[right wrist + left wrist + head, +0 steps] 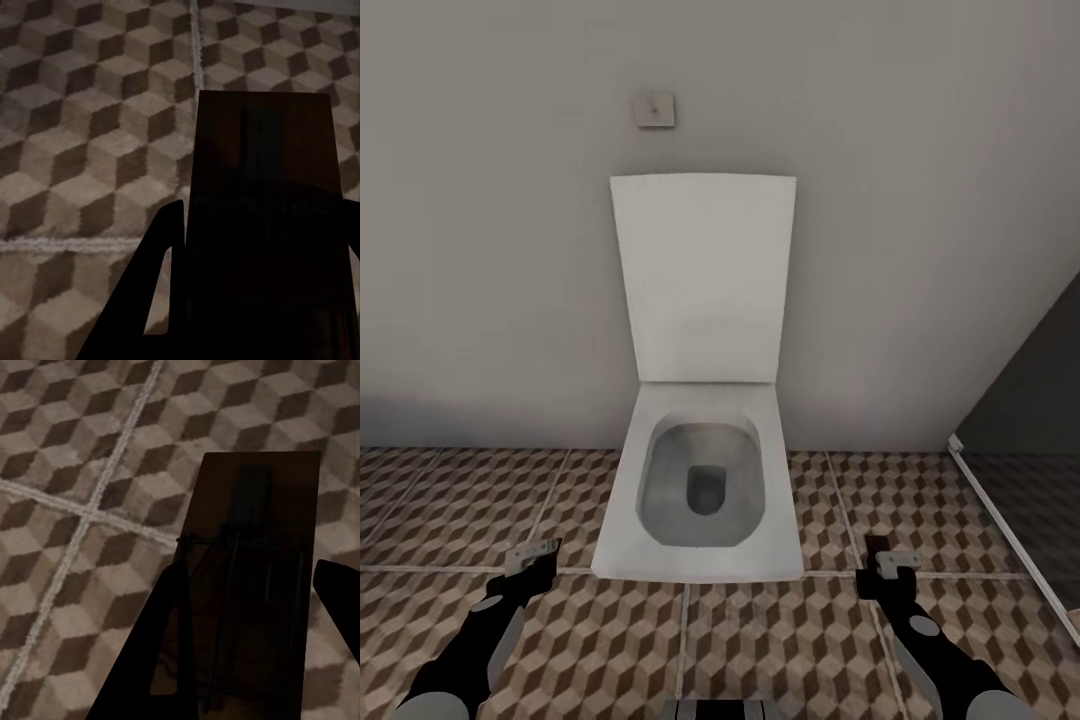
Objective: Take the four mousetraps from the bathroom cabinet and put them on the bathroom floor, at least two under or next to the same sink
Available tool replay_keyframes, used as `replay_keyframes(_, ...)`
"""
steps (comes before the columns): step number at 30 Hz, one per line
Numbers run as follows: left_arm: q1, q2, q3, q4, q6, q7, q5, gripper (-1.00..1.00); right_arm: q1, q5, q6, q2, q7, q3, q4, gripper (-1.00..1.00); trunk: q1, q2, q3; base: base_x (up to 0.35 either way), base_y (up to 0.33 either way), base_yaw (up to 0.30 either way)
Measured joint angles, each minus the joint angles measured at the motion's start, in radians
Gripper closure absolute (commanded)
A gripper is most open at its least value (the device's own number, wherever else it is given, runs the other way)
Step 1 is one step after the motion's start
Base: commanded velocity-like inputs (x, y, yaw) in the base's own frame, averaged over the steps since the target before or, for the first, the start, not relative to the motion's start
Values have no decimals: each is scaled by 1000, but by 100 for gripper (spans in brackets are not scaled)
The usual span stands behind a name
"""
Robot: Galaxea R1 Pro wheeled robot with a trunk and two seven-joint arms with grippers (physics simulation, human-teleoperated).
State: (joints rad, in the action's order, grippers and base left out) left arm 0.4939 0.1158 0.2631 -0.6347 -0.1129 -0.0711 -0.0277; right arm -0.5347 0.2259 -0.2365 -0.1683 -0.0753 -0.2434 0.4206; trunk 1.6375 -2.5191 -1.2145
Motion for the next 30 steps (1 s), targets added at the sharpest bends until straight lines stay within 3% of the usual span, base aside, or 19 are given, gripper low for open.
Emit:
replay_keyframes(7,0,-6,-7,0,5,2,-1,100,0,1,2,1,0,0,-1,100,0,0,0,0,0,0)
replay_keyframes(9,0,-7,-27,0,8,3,-1,100,0,1,3,1,0,0,-1,100,0,0,0,0,0,0)
replay_keyframes(14,0,-10,-128,0,12,-4,-2,100,0,0,4,1,0,0,-1,100,0,0,0,0,0,0)
replay_keyframes(16,0,-16,-148,-1,12,-6,-2,100,0,0,5,1,0,-1,-2,100,0,0,0,0,0,0)
replay_keyframes(21,0,-33,-165,-3,13,-13,2,100,0,-1,5,1,0,-1,-2,100,0,0,0,0,0,0)
replay_keyframes(30,0,-36,-167,-3,11,-15,-4,100,0,-3,6,2,0,-1,-2,100,0,0,0,57,0,0)
